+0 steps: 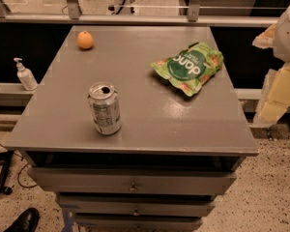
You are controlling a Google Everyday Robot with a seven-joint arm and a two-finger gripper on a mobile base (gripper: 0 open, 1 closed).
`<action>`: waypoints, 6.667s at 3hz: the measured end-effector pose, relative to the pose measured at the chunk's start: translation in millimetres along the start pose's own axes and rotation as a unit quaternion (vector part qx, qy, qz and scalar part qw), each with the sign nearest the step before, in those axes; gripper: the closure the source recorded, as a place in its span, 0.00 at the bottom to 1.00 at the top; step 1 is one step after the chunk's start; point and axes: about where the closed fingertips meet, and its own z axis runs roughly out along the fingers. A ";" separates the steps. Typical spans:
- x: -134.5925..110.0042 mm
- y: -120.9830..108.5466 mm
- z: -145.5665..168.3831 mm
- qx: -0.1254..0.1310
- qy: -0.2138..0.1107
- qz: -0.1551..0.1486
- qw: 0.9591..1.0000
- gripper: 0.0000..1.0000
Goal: Move green rice chip bag near 7up can
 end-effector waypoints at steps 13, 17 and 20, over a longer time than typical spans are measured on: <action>-43.4 -204.5 170.6 -0.026 -0.328 0.214 0.920 0.87; -14.7 -223.3 64.0 0.117 -0.326 0.262 0.901 1.00; -70.2 -216.8 80.8 0.124 -0.365 0.304 0.871 1.00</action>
Offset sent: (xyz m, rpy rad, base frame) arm 0.0201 -0.0124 -0.0160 0.0686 -0.0334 0.0211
